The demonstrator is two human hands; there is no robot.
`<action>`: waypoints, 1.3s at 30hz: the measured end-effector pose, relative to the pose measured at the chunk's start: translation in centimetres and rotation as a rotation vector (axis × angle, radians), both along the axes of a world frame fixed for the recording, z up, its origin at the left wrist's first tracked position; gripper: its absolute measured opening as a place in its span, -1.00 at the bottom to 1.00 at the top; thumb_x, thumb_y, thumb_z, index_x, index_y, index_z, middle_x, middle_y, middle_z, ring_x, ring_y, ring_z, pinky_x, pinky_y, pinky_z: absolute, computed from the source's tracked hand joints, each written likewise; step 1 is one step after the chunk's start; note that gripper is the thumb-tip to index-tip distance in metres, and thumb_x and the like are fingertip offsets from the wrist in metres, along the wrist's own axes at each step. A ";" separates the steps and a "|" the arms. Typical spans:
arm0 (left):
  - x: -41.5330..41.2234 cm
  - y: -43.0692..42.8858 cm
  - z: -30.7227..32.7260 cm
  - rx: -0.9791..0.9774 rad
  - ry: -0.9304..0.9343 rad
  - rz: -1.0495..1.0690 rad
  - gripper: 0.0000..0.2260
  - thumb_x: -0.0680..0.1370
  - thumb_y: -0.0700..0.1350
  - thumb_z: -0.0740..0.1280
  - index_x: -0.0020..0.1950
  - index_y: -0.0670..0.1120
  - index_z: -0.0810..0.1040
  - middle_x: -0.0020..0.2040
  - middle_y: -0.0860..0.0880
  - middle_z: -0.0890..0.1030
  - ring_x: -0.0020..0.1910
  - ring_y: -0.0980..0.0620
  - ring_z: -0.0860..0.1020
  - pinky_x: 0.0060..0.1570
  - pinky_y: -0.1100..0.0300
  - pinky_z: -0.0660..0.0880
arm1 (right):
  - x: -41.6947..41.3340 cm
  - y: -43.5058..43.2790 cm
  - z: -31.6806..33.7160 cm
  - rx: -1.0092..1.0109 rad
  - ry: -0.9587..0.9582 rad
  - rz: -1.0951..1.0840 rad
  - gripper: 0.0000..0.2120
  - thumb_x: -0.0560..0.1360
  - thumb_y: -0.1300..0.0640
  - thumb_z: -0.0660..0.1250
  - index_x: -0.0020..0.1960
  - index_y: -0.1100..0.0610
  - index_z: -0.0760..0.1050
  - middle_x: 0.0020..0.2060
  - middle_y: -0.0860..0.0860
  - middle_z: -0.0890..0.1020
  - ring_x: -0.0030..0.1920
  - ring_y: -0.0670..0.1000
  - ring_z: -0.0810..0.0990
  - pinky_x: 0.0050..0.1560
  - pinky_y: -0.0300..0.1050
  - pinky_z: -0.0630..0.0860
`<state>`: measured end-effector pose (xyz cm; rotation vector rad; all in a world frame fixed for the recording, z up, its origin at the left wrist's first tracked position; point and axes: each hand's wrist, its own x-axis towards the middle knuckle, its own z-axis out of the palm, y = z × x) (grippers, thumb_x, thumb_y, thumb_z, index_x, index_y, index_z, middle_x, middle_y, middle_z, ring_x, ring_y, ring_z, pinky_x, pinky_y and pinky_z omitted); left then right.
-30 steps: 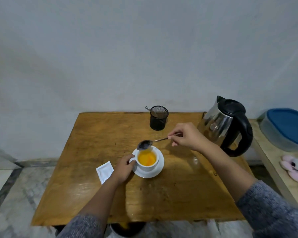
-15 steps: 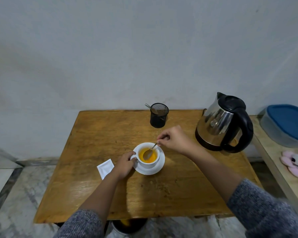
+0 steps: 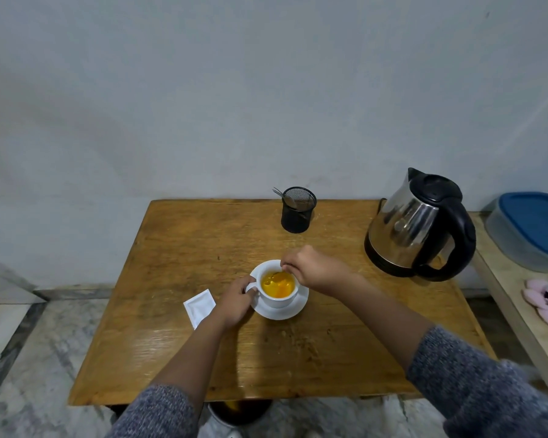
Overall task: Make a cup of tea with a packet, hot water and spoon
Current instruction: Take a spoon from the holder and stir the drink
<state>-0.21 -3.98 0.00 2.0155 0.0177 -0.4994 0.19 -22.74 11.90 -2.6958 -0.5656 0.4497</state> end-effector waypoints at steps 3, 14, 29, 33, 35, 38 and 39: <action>0.0 0.1 0.1 0.021 -0.006 -0.008 -0.82 0.56 -0.09 0.18 0.11 0.02 0.52 0.17 -0.10 0.54 0.13 -0.07 0.48 0.15 0.00 0.41 | 0.0 -0.1 0.5 -0.012 0.019 -0.001 -0.77 0.59 0.19 0.16 0.05 0.24 0.57 -0.02 0.14 0.63 -0.04 0.09 0.56 -0.03 0.00 0.50; 0.0 0.0 0.4 -0.001 -0.016 -0.036 -0.84 0.57 -0.13 0.18 0.07 0.03 0.50 0.14 -0.10 0.54 0.10 -0.07 0.49 0.07 0.07 0.40 | -0.3 1.3 -0.2 0.085 0.035 -0.023 -0.77 0.58 0.19 0.18 -0.01 0.23 0.60 -0.12 0.15 0.66 -0.12 0.11 0.59 -0.06 0.08 0.54; 0.0 0.5 0.9 0.025 -0.015 -0.075 -0.87 0.56 -0.12 0.19 0.04 0.01 0.51 0.10 -0.09 0.54 0.06 -0.05 0.48 0.02 0.10 0.37 | 0.3 0.9 0.7 -0.040 0.039 -0.037 -0.79 0.57 0.16 0.18 0.01 0.21 0.57 -0.06 0.14 0.63 -0.10 0.11 0.57 -0.10 0.04 0.52; 0.1 0.5 1.1 0.021 -0.012 -0.085 -0.87 0.56 -0.14 0.19 0.02 0.01 0.51 0.08 -0.09 0.55 0.04 -0.05 0.48 0.01 0.10 0.39 | 0.1 1.6 0.5 0.029 0.097 -0.056 -0.79 0.57 0.17 0.19 -0.01 0.20 0.59 -0.12 0.13 0.66 -0.14 0.08 0.59 -0.12 0.01 0.53; 0.2 0.5 1.3 0.015 -0.015 -0.092 -0.87 0.56 -0.15 0.19 0.00 0.01 0.51 0.04 -0.08 0.54 0.01 -0.04 0.48 -0.01 0.09 0.39 | 0.3 2.1 0.4 0.052 0.096 -0.065 -0.78 0.57 0.19 0.19 -0.02 0.21 0.60 -0.13 0.13 0.67 -0.15 0.09 0.59 -0.10 0.01 0.54; 0.2 0.4 1.5 0.014 -0.026 -0.103 -0.87 0.56 -0.16 0.18 -0.02 0.00 0.51 -0.01 -0.05 0.52 -0.05 0.00 0.46 -0.09 0.13 0.37 | 0.5 2.5 0.2 0.079 0.077 -0.099 -0.77 0.57 0.19 0.17 -0.06 0.22 0.59 -0.13 0.14 0.64 -0.17 0.06 0.53 -0.09 0.02 0.52; 0.1 0.4 1.5 0.009 -0.026 -0.103 -0.87 0.57 -0.16 0.18 -0.03 0.00 0.51 -0.02 -0.04 0.52 -0.05 0.01 0.45 -0.09 0.13 0.36 | 0.6 2.6 0.2 0.085 0.070 -0.109 -0.77 0.58 0.19 0.17 -0.06 0.22 0.59 -0.14 0.14 0.63 -0.16 0.07 0.53 -0.10 0.01 0.51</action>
